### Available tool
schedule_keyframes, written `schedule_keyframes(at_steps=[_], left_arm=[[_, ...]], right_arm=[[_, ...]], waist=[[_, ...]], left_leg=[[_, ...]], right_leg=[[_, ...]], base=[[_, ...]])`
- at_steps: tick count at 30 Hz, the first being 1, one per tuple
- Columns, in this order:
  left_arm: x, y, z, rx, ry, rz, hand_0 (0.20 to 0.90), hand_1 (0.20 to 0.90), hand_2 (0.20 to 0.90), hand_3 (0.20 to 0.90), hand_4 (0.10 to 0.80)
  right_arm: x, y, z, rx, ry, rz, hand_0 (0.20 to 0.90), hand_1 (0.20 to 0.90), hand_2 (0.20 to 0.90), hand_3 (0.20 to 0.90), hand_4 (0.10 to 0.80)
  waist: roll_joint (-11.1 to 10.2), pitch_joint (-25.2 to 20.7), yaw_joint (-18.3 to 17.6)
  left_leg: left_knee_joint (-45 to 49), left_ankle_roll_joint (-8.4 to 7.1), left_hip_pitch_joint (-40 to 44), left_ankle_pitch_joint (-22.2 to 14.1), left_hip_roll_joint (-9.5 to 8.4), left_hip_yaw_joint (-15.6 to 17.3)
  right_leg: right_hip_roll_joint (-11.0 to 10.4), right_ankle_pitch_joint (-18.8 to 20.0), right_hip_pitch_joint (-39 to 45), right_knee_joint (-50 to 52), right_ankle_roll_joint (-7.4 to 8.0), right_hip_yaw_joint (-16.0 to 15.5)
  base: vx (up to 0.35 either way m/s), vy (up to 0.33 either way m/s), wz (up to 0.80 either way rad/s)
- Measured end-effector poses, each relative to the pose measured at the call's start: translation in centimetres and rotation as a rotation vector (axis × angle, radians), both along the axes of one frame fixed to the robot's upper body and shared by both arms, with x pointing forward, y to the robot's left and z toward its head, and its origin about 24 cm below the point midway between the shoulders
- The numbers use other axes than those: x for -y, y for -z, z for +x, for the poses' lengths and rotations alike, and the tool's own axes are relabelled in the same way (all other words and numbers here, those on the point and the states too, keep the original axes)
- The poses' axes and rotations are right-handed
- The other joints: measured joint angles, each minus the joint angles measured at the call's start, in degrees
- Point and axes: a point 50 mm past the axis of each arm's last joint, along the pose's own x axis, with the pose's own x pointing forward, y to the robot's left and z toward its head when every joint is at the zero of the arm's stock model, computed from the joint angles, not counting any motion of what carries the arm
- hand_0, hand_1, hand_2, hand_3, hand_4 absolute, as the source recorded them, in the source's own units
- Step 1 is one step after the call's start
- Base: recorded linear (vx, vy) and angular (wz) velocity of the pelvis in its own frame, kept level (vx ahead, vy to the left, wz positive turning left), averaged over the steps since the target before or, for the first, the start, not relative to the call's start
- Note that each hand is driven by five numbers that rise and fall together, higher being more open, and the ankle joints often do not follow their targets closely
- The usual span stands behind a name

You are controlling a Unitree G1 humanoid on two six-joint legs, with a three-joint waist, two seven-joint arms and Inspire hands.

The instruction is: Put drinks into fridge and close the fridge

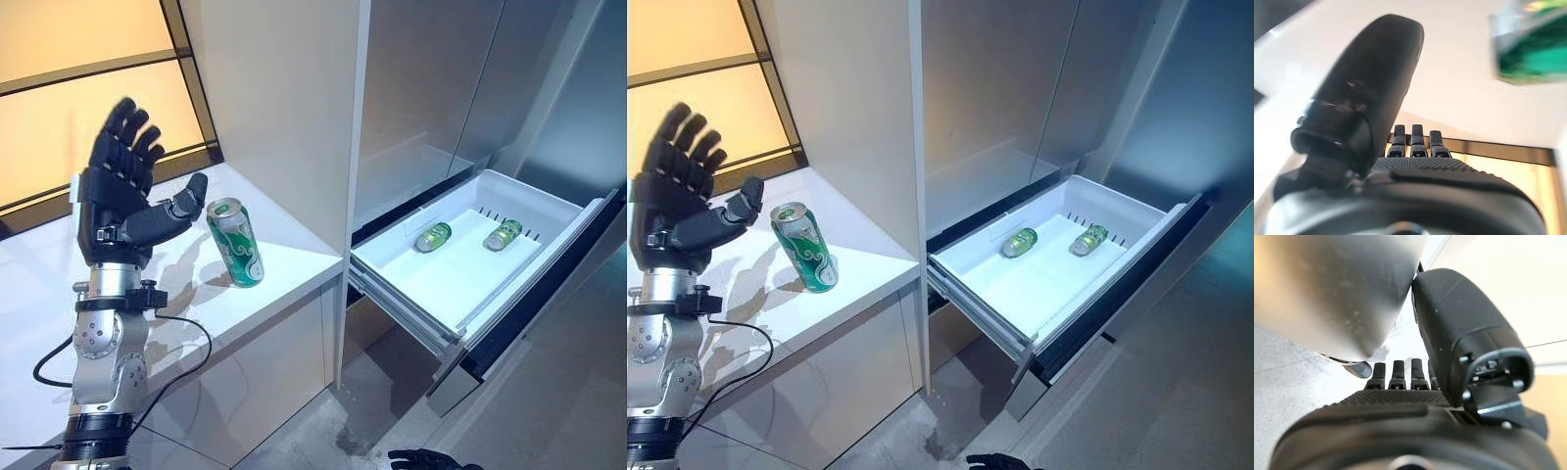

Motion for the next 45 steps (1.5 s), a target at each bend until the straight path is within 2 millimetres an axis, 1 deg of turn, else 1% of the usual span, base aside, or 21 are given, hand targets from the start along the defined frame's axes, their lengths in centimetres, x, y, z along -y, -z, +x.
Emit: schedule_keyframes(at_steps=[6,9,15,18,25,38,42,45], left_arm=[[-0.2,2.0,0.6,-0.135,0.096,-0.031,0.9,0.9,0.9,0.9,0.8],[-0.3,2.3,0.7,-0.174,0.144,-0.026,0.9,0.9,0.9,0.9,0.8],[-1.0,1.6,0.6,-0.184,0.186,0.036,0.9,0.9,0.9,0.9,0.8],[-1.3,1.7,0.6,-0.191,0.184,0.029,0.9,0.9,0.9,0.9,0.8],[-1.2,1.8,0.6,-0.206,0.205,0.019,0.9,0.9,0.9,0.9,0.8],[-1.4,1.4,0.6,-0.183,0.216,-0.025,0.9,0.9,0.9,0.9,0.8],[-1.3,1.2,0.6,-0.167,0.217,-0.036,0.9,0.9,0.9,0.9,0.8],[-0.9,0.7,0.5,-0.145,0.228,-0.029,0.9,0.9,0.9,0.9,0.8]], right_arm=[[0.1,0.0,0.0,-0.002,0.007,-0.001,0.9,0.9,0.9,0.9,0.8],[0.1,0.0,0.0,-0.002,0.013,0.0,0.9,0.9,0.9,0.9,0.8],[0.2,0.0,0.0,0.0,0.015,0.002,0.9,0.9,0.9,0.9,0.8],[0.2,0.0,0.0,0.001,0.019,0.002,0.9,0.9,0.9,0.9,0.8],[0.3,0.0,-0.1,-0.001,0.021,0.001,0.9,0.9,0.9,0.9,0.8],[0.3,0.0,0.0,0.0,0.027,0.002,0.9,0.9,0.9,0.9,0.8],[0.3,0.0,0.0,0.002,0.028,0.003,0.9,0.9,0.9,0.9,0.8],[0.3,0.0,0.0,0.002,0.028,0.004,0.9,0.9,0.9,0.9,0.8]], waist=[[0.25,0.17,-0.24],[0.32,0.27,-0.23],[0.37,0.52,-0.3],[0.48,0.77,-0.31],[0.47,0.82,-0.31],[0.02,0.97,-0.44],[-0.26,1.14,-0.48],[-0.61,1.23,-0.47]], left_leg=[[-0.31,-0.01,0.25,-0.02,0.04,0.0],[-0.32,-0.02,0.26,-0.02,0.06,0.0],[-0.27,0.0,0.48,-0.01,0.02,0.02],[-0.31,0.0,0.96,-0.03,0.02,0.06],[-0.35,0.0,1.06,-0.03,0.04,0.08],[-0.29,0.0,1.07,-0.03,0.06,0.38],[-0.28,0.0,1.07,-0.04,0.06,0.46],[-0.26,0.0,1.06,-0.04,0.05,0.48]], right_leg=[[-0.15,-0.09,0.53,-0.02,-0.02,0.0],[-0.14,-0.07,0.53,-0.02,-0.05,0.0],[-0.18,-0.08,0.6,-0.04,-0.03,0.01],[-0.2,-0.09,0.9,-0.23,-0.02,0.04],[-0.18,-0.08,1.04,-0.3,-0.05,0.05],[-0.17,-0.04,0.85,-0.03,-0.07,0.36],[-0.16,-0.02,0.81,-0.02,-0.09,0.44],[-0.16,-0.02,0.79,-0.02,-0.09,0.47]], base=[[0.0,0.0,0.0],[0.0,0.0,0.0],[0.0,0.0,0.0],[0.015,0.0,0.0],[0.014,0.0,0.0],[0.0,0.0,0.0],[0.0,0.0,0.0],[0.0,0.0,0.0]])
